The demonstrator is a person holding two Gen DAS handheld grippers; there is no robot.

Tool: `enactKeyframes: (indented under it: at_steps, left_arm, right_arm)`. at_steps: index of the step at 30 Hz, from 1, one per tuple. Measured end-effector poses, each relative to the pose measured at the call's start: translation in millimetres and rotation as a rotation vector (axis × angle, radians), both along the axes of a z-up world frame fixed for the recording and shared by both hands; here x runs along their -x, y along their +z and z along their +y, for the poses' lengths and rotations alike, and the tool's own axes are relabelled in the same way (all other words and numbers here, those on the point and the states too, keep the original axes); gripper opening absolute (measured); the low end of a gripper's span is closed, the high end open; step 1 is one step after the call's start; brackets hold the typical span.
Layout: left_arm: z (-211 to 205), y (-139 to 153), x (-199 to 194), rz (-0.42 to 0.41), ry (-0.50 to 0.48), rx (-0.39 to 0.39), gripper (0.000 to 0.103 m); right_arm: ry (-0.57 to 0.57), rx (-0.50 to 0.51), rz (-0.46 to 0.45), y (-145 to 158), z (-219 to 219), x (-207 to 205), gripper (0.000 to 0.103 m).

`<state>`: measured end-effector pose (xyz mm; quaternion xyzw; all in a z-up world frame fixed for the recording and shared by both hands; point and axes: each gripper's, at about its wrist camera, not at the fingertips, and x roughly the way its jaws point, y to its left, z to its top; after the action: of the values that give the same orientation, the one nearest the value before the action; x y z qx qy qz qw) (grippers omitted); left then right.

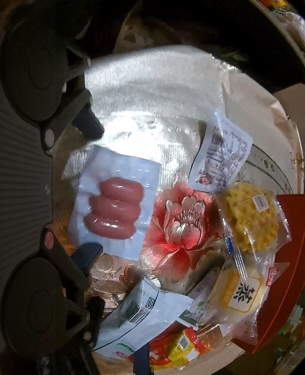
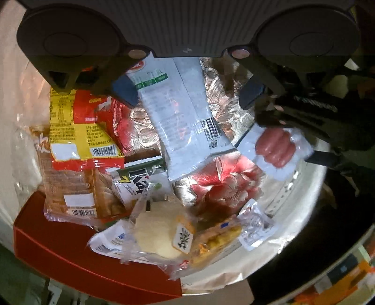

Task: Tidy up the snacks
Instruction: 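Lower the left gripper onto the pink sausage pack while the right gripper lowers onto the white-green bar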

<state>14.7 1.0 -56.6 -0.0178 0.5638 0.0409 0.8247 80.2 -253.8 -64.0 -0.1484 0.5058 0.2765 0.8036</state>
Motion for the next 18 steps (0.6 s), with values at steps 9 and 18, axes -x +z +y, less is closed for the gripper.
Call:
enactKeyframes:
  at_steps: [9, 18]
  left_arm:
    - [2, 23, 9, -0.043, -0.069, 0.022, 0.031]
    - [27, 20, -14, -0.006, 0.208, 0.203, 0.072]
  right_arm:
    - [-0.094, 0.034, -0.044, 15, -8, 13, 0.055]
    - [-0.138, -0.037, -0.027, 18, -17, 24, 0.055]
